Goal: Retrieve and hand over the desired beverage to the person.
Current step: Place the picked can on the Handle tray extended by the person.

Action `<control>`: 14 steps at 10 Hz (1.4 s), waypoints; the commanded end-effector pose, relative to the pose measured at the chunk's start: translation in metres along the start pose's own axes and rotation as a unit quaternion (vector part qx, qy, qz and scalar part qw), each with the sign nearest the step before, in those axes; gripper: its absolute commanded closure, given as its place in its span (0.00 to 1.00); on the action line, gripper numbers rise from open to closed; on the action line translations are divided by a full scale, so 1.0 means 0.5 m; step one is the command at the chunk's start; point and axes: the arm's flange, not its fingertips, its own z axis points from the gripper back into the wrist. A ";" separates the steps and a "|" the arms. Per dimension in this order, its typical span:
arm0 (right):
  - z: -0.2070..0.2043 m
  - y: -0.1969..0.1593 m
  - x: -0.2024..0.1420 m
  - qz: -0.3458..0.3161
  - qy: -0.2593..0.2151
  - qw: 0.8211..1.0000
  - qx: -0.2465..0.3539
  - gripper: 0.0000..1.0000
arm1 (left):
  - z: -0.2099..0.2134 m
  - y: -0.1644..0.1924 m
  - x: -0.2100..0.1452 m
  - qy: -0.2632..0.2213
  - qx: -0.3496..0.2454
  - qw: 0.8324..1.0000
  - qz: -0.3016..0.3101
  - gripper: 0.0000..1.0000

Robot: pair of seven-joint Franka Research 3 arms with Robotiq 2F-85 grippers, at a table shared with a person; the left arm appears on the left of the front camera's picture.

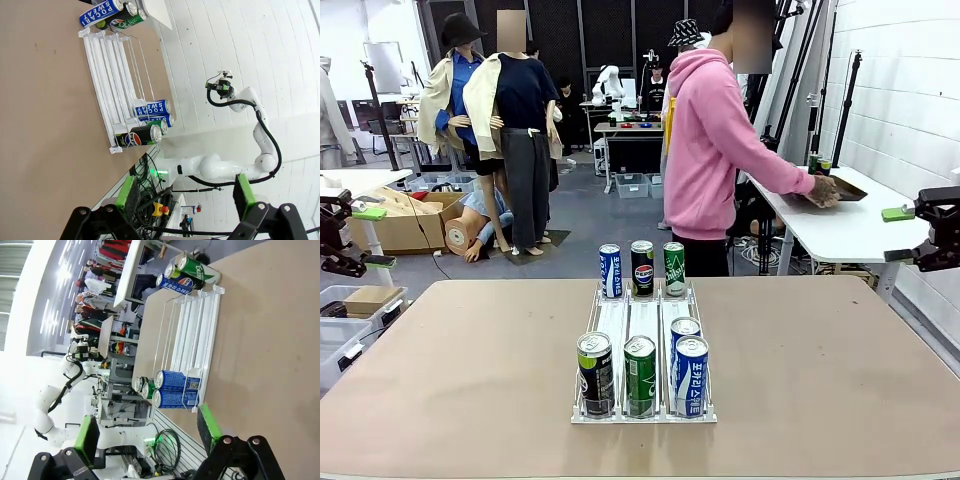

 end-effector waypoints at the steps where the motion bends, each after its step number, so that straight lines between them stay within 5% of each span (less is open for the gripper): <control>1: -0.002 0.002 -0.001 -0.008 0.004 1.000 -0.002 0.00 | 0.000 -0.004 -0.004 -0.003 0.001 1.000 -0.001 0.00; 14: -0.002 0.002 -0.001 -0.008 0.004 1.000 -0.002 0.00 | 0.000 -0.004 -0.004 -0.003 0.001 1.000 -0.001 0.00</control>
